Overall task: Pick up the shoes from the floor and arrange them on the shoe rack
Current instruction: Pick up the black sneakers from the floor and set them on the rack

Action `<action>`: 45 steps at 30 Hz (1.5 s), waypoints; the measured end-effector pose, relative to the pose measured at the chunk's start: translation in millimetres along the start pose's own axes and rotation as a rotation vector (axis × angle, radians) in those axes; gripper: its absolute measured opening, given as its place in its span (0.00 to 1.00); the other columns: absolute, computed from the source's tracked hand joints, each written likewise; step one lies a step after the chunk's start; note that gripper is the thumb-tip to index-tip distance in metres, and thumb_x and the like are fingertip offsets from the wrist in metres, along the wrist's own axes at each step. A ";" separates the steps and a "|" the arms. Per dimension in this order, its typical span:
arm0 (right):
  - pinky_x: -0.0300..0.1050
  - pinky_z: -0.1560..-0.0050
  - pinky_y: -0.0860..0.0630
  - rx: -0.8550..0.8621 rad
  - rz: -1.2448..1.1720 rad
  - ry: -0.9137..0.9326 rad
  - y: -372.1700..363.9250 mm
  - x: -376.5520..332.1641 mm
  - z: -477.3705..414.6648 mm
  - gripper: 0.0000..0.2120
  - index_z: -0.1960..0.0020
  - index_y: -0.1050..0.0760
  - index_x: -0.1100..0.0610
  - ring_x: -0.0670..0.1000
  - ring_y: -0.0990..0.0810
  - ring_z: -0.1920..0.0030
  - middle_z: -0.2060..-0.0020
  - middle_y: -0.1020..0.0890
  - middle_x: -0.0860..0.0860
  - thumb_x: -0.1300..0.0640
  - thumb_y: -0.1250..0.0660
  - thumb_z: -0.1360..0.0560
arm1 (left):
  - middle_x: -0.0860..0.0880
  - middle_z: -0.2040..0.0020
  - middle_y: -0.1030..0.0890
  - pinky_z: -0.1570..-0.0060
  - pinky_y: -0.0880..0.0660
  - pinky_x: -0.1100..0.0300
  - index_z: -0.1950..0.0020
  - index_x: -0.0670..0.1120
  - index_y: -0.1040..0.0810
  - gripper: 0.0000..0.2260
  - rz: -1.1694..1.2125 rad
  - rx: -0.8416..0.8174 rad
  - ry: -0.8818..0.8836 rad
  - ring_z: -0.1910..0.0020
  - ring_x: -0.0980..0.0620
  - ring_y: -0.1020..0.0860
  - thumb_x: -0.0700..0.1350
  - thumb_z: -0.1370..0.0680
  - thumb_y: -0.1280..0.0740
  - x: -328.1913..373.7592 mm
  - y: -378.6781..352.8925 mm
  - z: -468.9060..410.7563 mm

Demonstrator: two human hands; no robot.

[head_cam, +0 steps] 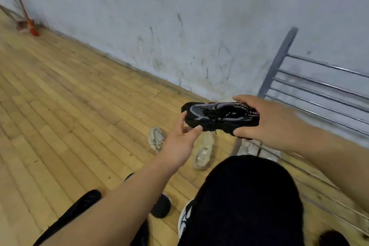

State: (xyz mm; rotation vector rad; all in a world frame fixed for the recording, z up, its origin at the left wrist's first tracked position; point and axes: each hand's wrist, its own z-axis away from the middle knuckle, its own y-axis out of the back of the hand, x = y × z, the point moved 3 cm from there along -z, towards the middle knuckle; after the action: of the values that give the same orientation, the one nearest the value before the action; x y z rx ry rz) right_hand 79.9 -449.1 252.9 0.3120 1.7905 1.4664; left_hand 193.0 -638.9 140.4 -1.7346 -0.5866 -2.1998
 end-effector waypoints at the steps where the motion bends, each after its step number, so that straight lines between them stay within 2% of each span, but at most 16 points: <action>1: 0.40 0.45 0.32 0.044 -0.031 -0.048 21.1 19.8 16.7 0.38 0.25 0.35 0.35 0.40 0.26 0.43 0.39 0.24 0.34 0.42 0.22 0.31 | 0.52 0.44 0.17 0.35 0.24 0.43 0.21 0.66 0.39 0.37 -0.015 -0.052 -0.028 0.43 0.54 0.18 0.64 0.29 0.31 22.1 -19.6 -4.0; 5: 0.28 0.48 0.31 0.253 -0.174 -0.216 98.5 98.3 107.5 0.36 0.31 0.33 0.27 0.28 0.25 0.46 0.43 0.24 0.27 0.43 0.20 0.33 | 0.57 0.41 0.19 0.33 0.26 0.46 0.23 0.69 0.39 0.31 -0.175 -0.340 -0.196 0.39 0.56 0.21 0.61 0.25 0.32 104.7 -119.7 7.5; 9: 0.38 0.42 0.25 0.421 -0.337 -0.432 137.4 169.7 225.7 0.33 0.33 0.31 0.27 0.34 0.21 0.44 0.40 0.22 0.32 0.47 0.20 0.31 | 0.56 0.36 0.23 0.52 0.25 0.62 0.21 0.69 0.43 0.29 -0.312 -0.571 -0.322 0.42 0.57 0.21 0.60 0.19 0.34 146.9 -238.8 41.3; 12: 0.44 0.40 0.21 0.577 -0.422 -0.602 136.6 213.6 323.3 0.33 0.31 0.29 0.30 0.38 0.17 0.46 0.40 0.20 0.36 0.49 0.21 0.31 | 0.51 0.34 0.24 0.60 0.27 0.65 0.19 0.64 0.41 0.30 -0.348 -0.703 -0.387 0.44 0.56 0.21 0.57 0.19 0.33 158.0 -332.7 85.7; 16: 0.28 0.52 0.27 0.703 -0.496 -0.827 99.4 247.7 441.0 0.29 0.29 0.30 0.37 0.33 0.18 0.51 0.41 0.20 0.37 0.48 0.23 0.26 | 0.57 0.51 0.26 0.67 0.30 0.73 0.18 0.58 0.40 0.30 -0.410 -0.918 -0.363 0.57 0.59 0.25 0.53 0.18 0.33 139.8 -450.9 153.9; 20: 0.35 0.58 0.19 0.859 -0.670 -1.003 40.2 277.4 535.8 0.29 0.29 0.29 0.43 0.45 0.13 0.57 0.43 0.17 0.46 0.59 0.23 0.26 | 0.55 0.44 0.25 0.66 0.29 0.66 0.18 0.58 0.41 0.29 -0.554 -1.112 -0.275 0.61 0.62 0.26 0.56 0.17 0.35 98.7 -544.0 213.3; 23: 0.45 0.53 0.17 0.921 -0.734 -1.105 -6.0 295.1 591.1 0.34 0.28 0.29 0.41 0.49 0.13 0.50 0.39 0.17 0.47 0.51 0.19 0.29 | 0.57 0.46 0.25 0.60 0.28 0.60 0.18 0.57 0.40 0.27 -0.635 -1.200 -0.183 0.60 0.58 0.25 0.55 0.16 0.36 60.5 -592.7 250.9; 26: 0.51 0.48 0.17 0.957 -0.780 -1.181 -47.5 300.3 633.7 0.39 0.28 0.29 0.36 0.50 0.15 0.44 0.38 0.18 0.45 0.42 0.18 0.36 | 0.51 0.41 0.21 0.50 0.21 0.53 0.19 0.54 0.36 0.26 -0.687 -1.256 -0.019 0.49 0.50 0.20 0.52 0.16 0.35 13.2 -622.2 281.4; 28: 0.43 0.48 0.17 0.983 -0.784 -1.223 -68.9 294.4 651.2 0.36 0.29 0.29 0.38 0.44 0.17 0.42 0.39 0.19 0.41 0.45 0.18 0.34 | 0.51 0.46 0.21 0.52 0.21 0.54 0.20 0.55 0.36 0.26 -0.762 -1.293 0.069 0.48 0.48 0.18 0.53 0.17 0.33 -16.9 -632.7 294.3; 30: 0.36 0.50 0.20 1.001 -0.821 -1.248 -86.6 285.9 659.7 0.31 0.32 0.28 0.40 0.39 0.17 0.45 0.45 0.18 0.37 0.53 0.19 0.30 | 0.49 0.43 0.20 0.52 0.18 0.52 0.21 0.54 0.34 0.27 -0.821 -1.319 0.068 0.47 0.45 0.16 0.52 0.18 0.31 -38.5 -638.8 303.7; 33: 0.46 0.42 0.19 1.048 -0.898 -1.286 -118.3 278.0 671.1 0.33 0.30 0.28 0.41 0.43 0.17 0.42 0.43 0.17 0.39 0.49 0.19 0.31 | 0.47 0.42 0.19 0.46 0.16 0.48 0.24 0.55 0.33 0.25 -0.841 -1.317 -0.044 0.50 0.47 0.14 0.51 0.19 0.30 -54.3 -643.8 318.0; 35: 0.51 0.38 0.20 1.072 -0.938 -1.302 -132.5 271.3 676.5 0.41 0.26 0.31 0.40 0.44 0.19 0.39 0.38 0.20 0.40 0.44 0.18 0.36 | 0.45 0.41 0.19 0.49 0.16 0.53 0.25 0.55 0.31 0.23 -0.833 -1.329 -0.060 0.52 0.49 0.14 0.50 0.19 0.30 -60.9 -644.8 328.5; 37: 0.53 0.37 0.20 1.065 -0.994 -1.287 -141.9 266.5 681.8 0.46 0.24 0.34 0.40 0.45 0.19 0.37 0.35 0.22 0.40 0.46 0.17 0.36 | 0.44 0.41 0.18 0.53 0.17 0.56 0.27 0.54 0.29 0.21 -0.822 -1.321 -0.052 0.54 0.48 0.13 0.48 0.19 0.29 -66.6 -646.9 335.8; 41: 0.47 0.33 0.24 1.020 -1.072 -1.238 -151.2 262.4 701.4 0.49 0.20 0.40 0.41 0.44 0.22 0.34 0.32 0.24 0.42 0.52 0.17 0.33 | 0.47 0.47 0.20 0.48 0.16 0.48 0.33 0.51 0.25 0.18 -0.848 -1.289 -0.222 0.54 0.47 0.15 0.44 0.21 0.27 -69.1 -656.0 353.5; 43: 0.47 0.33 0.25 1.006 -1.148 -1.239 -158.9 261.5 721.4 0.48 0.20 0.42 0.41 0.46 0.23 0.32 0.32 0.24 0.44 0.45 0.19 0.33 | 0.48 0.43 0.20 0.50 0.17 0.50 0.34 0.54 0.25 0.18 -0.882 -1.330 -0.355 0.52 0.47 0.16 0.45 0.22 0.26 -68.6 -659.7 366.1; 45: 0.48 0.35 0.24 1.045 -1.175 -1.350 -175.2 259.8 750.2 0.43 0.22 0.37 0.41 0.48 0.23 0.33 0.33 0.24 0.45 0.36 0.24 0.32 | 0.49 0.41 0.22 0.59 0.21 0.57 0.37 0.59 0.27 0.17 -0.979 -1.385 -0.530 0.54 0.48 0.18 0.46 0.22 0.27 -66.9 -657.2 378.6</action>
State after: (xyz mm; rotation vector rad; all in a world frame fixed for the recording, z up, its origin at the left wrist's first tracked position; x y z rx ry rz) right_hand 478.7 199.4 -32.3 0.4522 0.9566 -0.5787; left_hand 234.2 116.7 57.0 -3.2977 0.2609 -3.1257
